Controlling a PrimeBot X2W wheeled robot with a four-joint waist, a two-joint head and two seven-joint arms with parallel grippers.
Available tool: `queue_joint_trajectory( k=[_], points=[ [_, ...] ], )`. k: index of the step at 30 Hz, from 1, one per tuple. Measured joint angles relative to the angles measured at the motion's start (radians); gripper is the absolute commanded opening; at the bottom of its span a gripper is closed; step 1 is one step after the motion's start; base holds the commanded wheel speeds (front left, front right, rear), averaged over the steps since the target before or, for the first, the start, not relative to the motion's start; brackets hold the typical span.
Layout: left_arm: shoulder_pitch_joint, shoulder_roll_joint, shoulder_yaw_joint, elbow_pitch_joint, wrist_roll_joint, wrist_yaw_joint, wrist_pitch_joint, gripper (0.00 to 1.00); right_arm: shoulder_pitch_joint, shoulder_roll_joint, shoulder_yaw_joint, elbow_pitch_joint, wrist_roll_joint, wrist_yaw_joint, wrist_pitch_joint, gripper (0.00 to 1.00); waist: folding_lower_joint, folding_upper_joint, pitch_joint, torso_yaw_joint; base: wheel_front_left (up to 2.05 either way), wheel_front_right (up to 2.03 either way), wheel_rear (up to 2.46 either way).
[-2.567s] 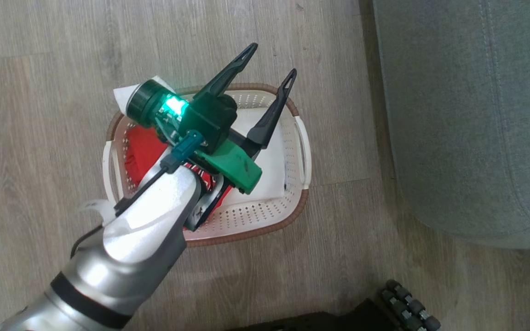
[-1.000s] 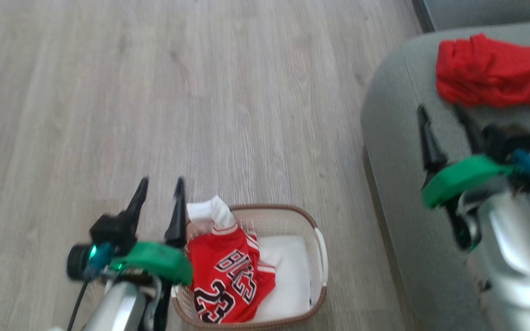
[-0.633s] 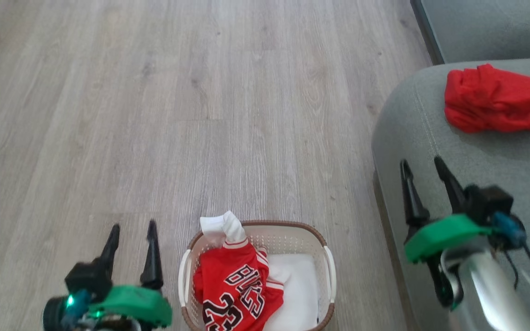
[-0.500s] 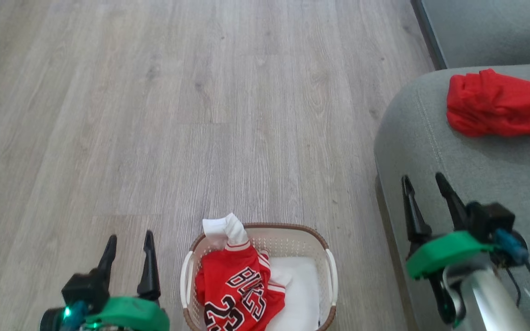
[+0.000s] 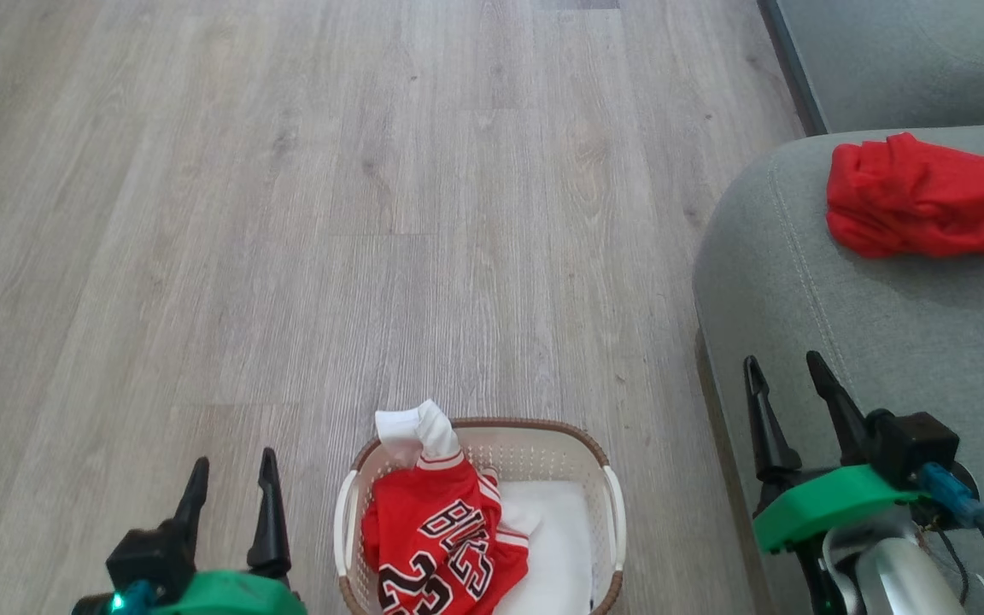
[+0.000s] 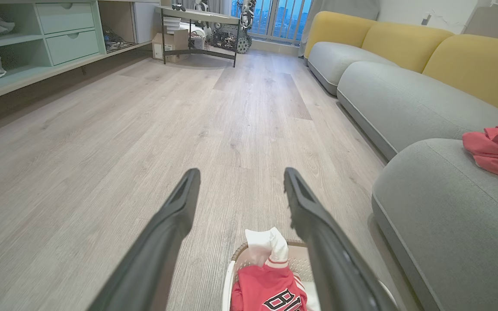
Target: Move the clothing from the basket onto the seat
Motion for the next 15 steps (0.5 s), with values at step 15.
queue_joint_trajectory(
  k=[15],
  points=[
    [0.004,-0.022,0.024,0.023,0.031,-0.032,0.000,1.00,0.000,0.001,0.001,-0.001,-0.003,0.000,0.000,1.00,0.0000,0.0000,-0.007,-0.006,0.00,0.00,0.00]
  ],
)
